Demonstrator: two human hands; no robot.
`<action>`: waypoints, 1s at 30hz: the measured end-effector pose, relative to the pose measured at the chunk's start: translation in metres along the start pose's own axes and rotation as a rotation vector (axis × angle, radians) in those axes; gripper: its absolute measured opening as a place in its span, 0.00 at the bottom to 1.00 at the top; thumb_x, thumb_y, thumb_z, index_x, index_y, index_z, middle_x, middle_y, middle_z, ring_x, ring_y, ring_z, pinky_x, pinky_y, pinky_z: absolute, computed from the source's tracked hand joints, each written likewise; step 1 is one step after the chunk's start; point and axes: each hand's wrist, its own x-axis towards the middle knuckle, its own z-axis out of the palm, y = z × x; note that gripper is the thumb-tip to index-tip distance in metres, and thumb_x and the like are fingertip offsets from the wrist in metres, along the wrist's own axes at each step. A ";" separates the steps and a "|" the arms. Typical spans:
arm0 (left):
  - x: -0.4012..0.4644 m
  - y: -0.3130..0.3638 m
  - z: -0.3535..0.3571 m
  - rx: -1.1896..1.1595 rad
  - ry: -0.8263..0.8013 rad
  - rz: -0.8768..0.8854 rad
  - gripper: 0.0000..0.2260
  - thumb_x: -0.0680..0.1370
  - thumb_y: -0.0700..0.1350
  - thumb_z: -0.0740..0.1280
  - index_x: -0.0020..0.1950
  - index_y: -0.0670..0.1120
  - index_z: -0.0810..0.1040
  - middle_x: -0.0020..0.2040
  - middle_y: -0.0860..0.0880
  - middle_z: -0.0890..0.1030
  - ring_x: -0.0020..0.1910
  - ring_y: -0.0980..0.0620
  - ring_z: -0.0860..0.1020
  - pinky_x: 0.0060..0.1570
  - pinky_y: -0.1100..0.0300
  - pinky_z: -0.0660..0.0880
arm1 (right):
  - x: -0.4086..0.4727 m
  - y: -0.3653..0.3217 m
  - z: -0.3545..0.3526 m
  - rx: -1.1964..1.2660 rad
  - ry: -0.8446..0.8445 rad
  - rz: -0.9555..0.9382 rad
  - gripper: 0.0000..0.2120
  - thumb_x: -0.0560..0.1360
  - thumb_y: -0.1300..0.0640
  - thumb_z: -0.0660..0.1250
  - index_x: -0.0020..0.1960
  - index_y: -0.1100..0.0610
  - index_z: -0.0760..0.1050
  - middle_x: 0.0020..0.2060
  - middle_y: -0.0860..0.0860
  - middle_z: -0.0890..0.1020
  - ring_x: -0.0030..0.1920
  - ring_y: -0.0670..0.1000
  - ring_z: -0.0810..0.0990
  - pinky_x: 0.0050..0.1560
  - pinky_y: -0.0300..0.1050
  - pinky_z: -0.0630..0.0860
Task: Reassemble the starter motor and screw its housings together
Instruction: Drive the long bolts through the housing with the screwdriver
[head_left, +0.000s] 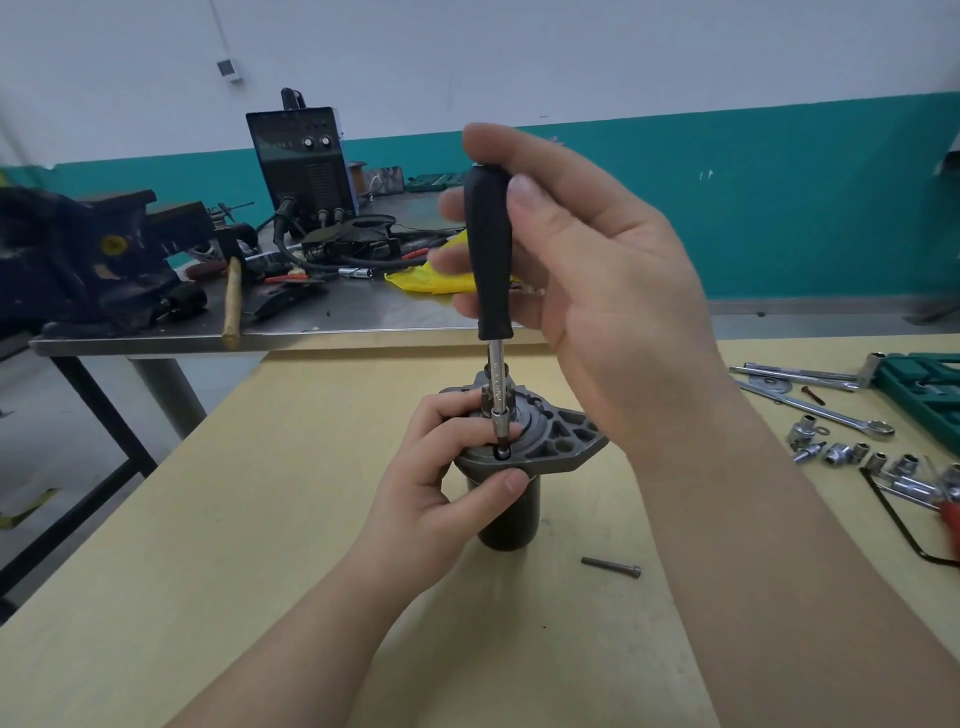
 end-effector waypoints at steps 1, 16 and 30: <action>0.000 0.000 0.000 -0.006 0.003 -0.007 0.13 0.76 0.47 0.76 0.61 0.54 0.85 0.67 0.51 0.77 0.72 0.40 0.74 0.71 0.34 0.73 | -0.001 -0.001 -0.003 0.044 -0.053 0.023 0.14 0.86 0.58 0.63 0.67 0.49 0.82 0.56 0.57 0.86 0.52 0.59 0.88 0.52 0.54 0.84; 0.000 0.001 -0.002 -0.014 -0.008 -0.015 0.12 0.76 0.47 0.76 0.59 0.57 0.86 0.65 0.49 0.77 0.71 0.40 0.75 0.70 0.43 0.74 | -0.004 0.013 0.019 -0.321 0.183 -0.201 0.14 0.84 0.55 0.69 0.69 0.50 0.81 0.52 0.44 0.84 0.52 0.51 0.86 0.53 0.61 0.85; 0.000 0.004 -0.001 -0.008 -0.005 -0.019 0.12 0.76 0.47 0.76 0.59 0.58 0.86 0.66 0.50 0.77 0.71 0.40 0.75 0.68 0.41 0.75 | -0.003 0.017 0.019 -0.449 0.275 -0.285 0.14 0.83 0.55 0.71 0.68 0.51 0.82 0.53 0.44 0.86 0.54 0.52 0.86 0.56 0.58 0.84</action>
